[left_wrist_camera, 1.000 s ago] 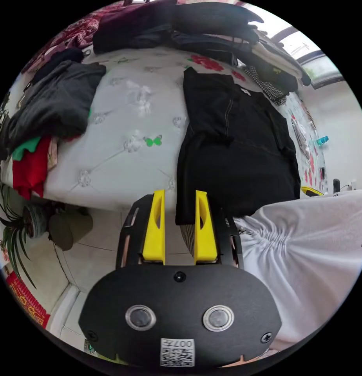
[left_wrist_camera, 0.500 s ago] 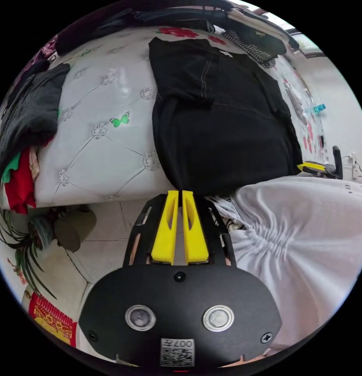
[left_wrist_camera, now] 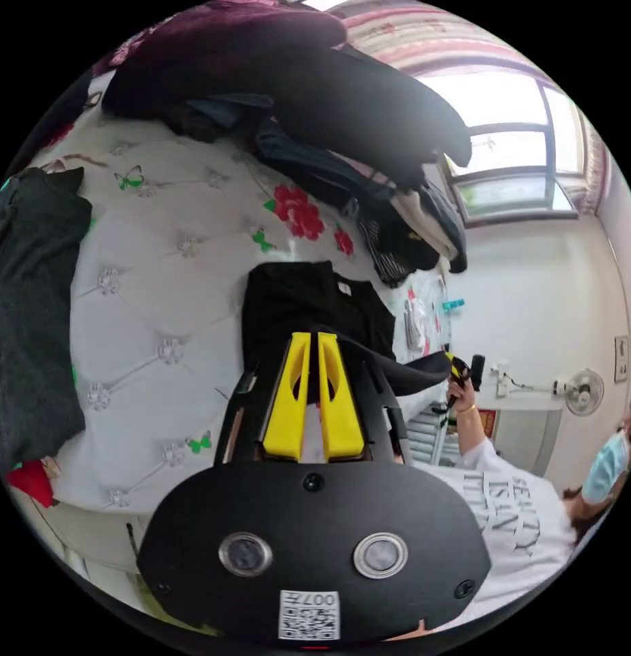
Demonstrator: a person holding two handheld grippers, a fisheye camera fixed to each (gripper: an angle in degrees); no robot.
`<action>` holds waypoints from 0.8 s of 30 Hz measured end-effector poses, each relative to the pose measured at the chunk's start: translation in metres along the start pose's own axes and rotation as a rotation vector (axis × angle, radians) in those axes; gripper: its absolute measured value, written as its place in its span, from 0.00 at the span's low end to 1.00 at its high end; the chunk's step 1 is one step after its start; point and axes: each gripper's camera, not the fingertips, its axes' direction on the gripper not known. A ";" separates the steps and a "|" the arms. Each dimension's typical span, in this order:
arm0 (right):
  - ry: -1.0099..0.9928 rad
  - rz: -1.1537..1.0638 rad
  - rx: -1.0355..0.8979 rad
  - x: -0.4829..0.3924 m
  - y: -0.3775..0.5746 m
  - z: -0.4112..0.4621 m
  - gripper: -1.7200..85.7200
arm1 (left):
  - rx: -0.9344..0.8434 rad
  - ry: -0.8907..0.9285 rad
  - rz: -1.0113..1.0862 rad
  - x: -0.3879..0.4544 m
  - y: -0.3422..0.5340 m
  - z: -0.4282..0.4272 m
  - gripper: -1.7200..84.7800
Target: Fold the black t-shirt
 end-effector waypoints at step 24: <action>0.221 0.437 0.192 0.103 0.020 0.066 0.10 | -0.064 -0.823 -0.094 0.046 0.006 0.150 0.06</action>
